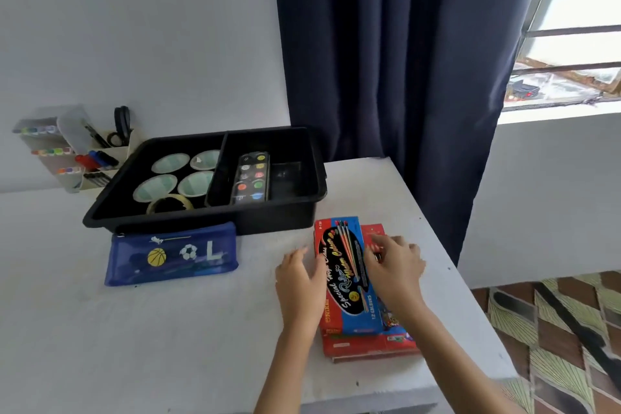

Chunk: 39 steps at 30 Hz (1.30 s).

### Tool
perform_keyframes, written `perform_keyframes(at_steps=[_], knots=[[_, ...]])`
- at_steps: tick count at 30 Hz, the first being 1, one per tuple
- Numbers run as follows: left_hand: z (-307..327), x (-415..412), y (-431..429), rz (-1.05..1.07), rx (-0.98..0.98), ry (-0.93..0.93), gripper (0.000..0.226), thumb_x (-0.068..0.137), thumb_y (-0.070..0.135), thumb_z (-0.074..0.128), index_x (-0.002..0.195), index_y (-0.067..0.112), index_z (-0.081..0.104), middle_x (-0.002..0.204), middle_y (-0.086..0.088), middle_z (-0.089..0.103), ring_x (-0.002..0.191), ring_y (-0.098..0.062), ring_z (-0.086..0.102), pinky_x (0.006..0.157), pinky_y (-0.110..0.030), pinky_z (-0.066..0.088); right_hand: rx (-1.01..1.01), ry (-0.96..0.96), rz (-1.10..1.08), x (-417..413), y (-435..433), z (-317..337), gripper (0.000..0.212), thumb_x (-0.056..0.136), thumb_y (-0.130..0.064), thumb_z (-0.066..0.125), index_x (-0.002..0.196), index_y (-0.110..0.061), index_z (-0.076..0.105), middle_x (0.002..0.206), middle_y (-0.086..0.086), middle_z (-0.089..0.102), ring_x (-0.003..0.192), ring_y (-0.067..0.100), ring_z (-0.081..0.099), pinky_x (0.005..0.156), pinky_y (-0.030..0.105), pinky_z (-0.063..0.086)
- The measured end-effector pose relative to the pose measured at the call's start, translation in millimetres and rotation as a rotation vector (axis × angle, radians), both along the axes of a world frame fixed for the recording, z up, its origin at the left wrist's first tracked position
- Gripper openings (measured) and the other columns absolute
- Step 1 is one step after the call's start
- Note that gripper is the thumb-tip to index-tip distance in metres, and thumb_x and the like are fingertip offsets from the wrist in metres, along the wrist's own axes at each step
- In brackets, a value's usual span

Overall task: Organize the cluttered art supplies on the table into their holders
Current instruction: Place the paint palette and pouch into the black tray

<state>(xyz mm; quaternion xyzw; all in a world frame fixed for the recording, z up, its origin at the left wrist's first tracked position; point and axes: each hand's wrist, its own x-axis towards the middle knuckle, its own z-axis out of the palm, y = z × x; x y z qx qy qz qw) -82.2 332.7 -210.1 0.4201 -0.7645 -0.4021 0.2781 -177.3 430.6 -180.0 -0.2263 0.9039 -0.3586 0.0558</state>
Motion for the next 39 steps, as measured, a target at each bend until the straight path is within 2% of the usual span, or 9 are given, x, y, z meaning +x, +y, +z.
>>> perform_keyframes(at_steps=[2,6,10,13,20,24,28,35,39], knots=[[-8,5,11,-0.049,0.065,-0.009,0.041,0.094,0.037,0.047,0.126,0.012,0.057,0.131,-0.004,0.054,0.117,-0.015,0.051,0.098,-0.033,0.046,0.096,0.072,0.04,14,10,-9,0.033,0.096,-0.033,0.042,0.123,-0.022,0.058,0.131,-0.001,0.043,0.121,0.019,0.027,0.101,0.037,0.017],[-2,9,35,0.0,0.035,0.075,0.038,0.096,0.03,0.047,0.131,0.014,0.053,0.152,-0.003,0.024,0.139,-0.014,0.023,0.105,-0.021,0.028,-0.037,0.086,0.063,34,18,-24,0.03,0.097,-0.031,0.041,0.121,-0.02,0.057,0.138,-0.002,0.038,0.129,0.014,0.02,0.105,0.03,0.008],[3,13,50,-0.01,0.175,0.375,0.035,0.092,0.028,0.053,0.125,0.019,0.054,0.126,0.003,0.049,0.118,-0.014,0.053,0.081,-0.022,0.055,-0.404,-0.09,0.038,39,22,-21,0.03,0.095,-0.028,0.048,0.122,-0.016,0.053,0.123,-0.002,0.051,0.116,0.005,0.038,0.101,0.028,0.034],[12,13,53,-0.06,0.181,0.458,0.04,0.091,0.027,0.053,0.131,0.022,0.049,0.116,0.012,0.057,0.112,-0.002,0.055,0.074,-0.017,0.055,-0.646,-0.323,0.075,46,21,-15,0.045,0.085,-0.042,0.048,0.125,-0.02,0.048,0.114,-0.003,0.058,0.102,0.012,0.062,0.079,0.038,0.057],[46,5,25,-0.093,0.111,0.563,0.048,0.089,0.034,0.052,0.135,0.024,0.046,0.119,0.009,0.058,0.113,-0.001,0.055,0.075,-0.017,0.055,-0.804,-0.334,0.136,39,-7,13,0.043,0.086,-0.039,0.049,0.126,-0.023,0.049,0.11,-0.001,0.064,0.096,0.014,0.067,0.067,0.03,0.059],[72,-1,-8,-0.051,0.143,0.633,0.038,0.09,0.032,0.053,0.127,0.022,0.052,0.111,0.007,0.061,0.103,-0.007,0.062,0.069,-0.015,0.054,-0.905,-0.448,0.184,32,-37,44,0.03,0.094,-0.022,0.051,0.123,-0.029,0.048,0.101,-0.002,0.065,0.088,0.01,0.069,0.058,0.018,0.054],[88,-13,-57,0.025,0.138,0.576,0.032,0.093,0.032,0.054,0.122,0.02,0.056,0.109,0.002,0.055,0.096,-0.013,0.064,0.069,-0.018,0.055,-0.935,-0.481,0.212,22,-79,65,0.033,0.094,-0.019,0.05,0.126,-0.024,0.045,0.104,0.0,0.062,0.09,0.014,0.068,0.058,0.017,0.053],[96,-30,-133,-0.049,0.189,0.409,0.035,0.093,0.021,0.056,0.126,0.011,0.056,0.101,0.0,0.067,0.087,-0.008,0.066,0.067,-0.015,0.053,-0.821,-0.4,0.089,-7,-154,67,0.04,0.096,-0.02,0.05,0.134,-0.02,0.038,0.105,-0.002,0.058,0.09,0.011,0.063,0.056,0.016,0.05],[89,-40,-165,-0.101,0.132,0.204,0.031,0.09,0.011,0.058,0.121,0.005,0.059,0.104,-0.004,0.066,0.088,-0.006,0.061,0.072,-0.014,0.049,-0.566,-0.291,0.027,-28,-187,57,0.042,0.097,-0.015,0.046,0.138,-0.017,0.034,0.119,0.008,0.057,0.097,0.016,0.06,0.074,0.034,0.056]])
